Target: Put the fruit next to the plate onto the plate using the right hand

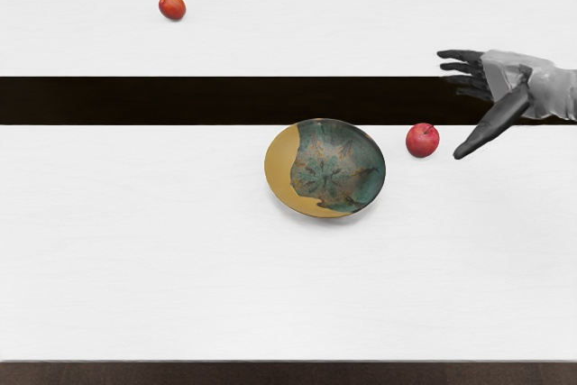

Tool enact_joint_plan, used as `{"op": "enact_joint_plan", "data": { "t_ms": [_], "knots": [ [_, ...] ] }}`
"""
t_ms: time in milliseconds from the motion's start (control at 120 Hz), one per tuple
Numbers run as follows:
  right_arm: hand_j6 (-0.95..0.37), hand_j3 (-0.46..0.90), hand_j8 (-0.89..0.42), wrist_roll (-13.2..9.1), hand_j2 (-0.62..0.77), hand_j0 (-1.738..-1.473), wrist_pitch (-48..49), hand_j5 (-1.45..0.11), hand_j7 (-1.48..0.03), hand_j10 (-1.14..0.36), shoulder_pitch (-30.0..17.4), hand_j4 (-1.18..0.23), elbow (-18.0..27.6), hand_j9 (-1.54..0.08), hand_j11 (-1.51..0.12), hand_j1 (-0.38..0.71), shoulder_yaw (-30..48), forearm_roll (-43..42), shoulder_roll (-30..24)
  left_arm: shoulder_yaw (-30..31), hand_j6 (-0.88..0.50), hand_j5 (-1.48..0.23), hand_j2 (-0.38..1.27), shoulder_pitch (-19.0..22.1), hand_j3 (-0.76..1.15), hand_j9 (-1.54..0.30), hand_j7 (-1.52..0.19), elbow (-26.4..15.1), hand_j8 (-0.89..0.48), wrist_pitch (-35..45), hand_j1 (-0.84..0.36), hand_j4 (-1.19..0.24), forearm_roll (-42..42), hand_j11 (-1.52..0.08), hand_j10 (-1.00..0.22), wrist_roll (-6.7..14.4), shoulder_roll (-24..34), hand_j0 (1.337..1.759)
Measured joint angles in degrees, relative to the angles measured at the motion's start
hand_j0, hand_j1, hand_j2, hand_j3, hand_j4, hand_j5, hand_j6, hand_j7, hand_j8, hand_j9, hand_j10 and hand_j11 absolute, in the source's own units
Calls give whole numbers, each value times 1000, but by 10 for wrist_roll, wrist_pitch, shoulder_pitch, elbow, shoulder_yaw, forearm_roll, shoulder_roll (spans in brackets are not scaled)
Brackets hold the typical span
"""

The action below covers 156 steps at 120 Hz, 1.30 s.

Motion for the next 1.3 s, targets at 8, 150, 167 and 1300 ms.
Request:
{"op": "enact_joint_plan", "data": {
  "t_ms": [8,150,167,1300],
  "knots": [
    [-23,0,-23,0,-4,-1658,-11,-31,-31,-23,2,-23,2,-31,-31,-321,-6,-9,3,0,0,0,0,0,0,0,0,0,0,0,349,0,0,0,0,0,0,1658],
    [-26,0,-25,0,-4,-1658,-119,-32,-32,-25,114,-25,-27,-32,-32,-321,-187,-95,58,0,0,0,0,0,0,0,0,0,0,0,349,0,0,0,0,0,0,1658],
    [-26,0,-26,0,-4,-1658,-131,-32,-32,-25,124,-25,-32,-32,-32,-320,-204,-100,63,0,0,0,0,0,0,0,0,0,0,0,349,0,0,0,0,0,0,1658],
    [-416,0,-415,0,-59,-1658,-414,-539,-538,-414,213,-414,-242,-539,-539,144,-505,-214,228,0,0,0,0,0,0,0,0,0,0,0,349,0,0,0,0,0,0,1658]
  ]
}}
